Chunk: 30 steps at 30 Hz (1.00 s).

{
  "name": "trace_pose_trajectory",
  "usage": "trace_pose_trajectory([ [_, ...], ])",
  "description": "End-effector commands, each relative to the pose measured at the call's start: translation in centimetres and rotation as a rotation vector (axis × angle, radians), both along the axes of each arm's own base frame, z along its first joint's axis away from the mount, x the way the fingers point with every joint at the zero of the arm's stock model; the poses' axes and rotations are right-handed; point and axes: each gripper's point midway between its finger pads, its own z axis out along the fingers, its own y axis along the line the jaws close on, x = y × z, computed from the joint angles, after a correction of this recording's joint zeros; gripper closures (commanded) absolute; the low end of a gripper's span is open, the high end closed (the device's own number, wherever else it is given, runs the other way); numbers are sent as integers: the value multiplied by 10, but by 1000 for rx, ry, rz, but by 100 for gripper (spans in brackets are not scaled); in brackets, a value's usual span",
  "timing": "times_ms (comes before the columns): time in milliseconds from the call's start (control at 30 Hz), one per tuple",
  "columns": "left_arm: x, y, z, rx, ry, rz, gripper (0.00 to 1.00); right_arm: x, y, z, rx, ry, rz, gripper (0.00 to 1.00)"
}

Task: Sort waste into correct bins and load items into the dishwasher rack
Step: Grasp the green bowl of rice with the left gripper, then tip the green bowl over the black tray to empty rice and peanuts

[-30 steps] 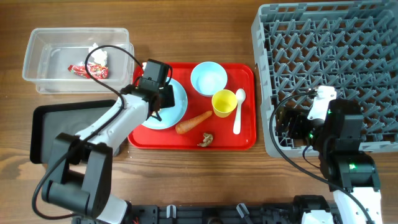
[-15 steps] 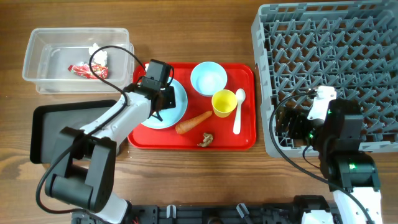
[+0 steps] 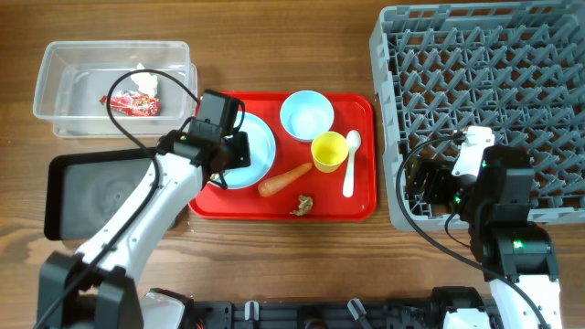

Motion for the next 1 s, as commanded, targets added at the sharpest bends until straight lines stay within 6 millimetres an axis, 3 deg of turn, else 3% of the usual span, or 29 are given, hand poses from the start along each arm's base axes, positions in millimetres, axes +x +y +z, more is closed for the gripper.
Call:
trace_pose_trajectory([
  [0,-1,16,32,-44,-75,67,96,4,4,12,8,-28,20,0],
  [133,1,46,48,-136,-95,164,96,4,4,12,7,-31,21,0],
  [300,3,79,51,-387,-49,271,96,4,4,12,7,-30,21,0],
  [500,6,125,49,-629,-70,283,96,4,4,12,8,-31,21,0],
  [733,9,149,30,-930,-92,239,96,4,4,12,8,-31,21,0],
  [967,11,165,41,-1269,-215,212,96,4,4,12,7,-30,21,0],
])
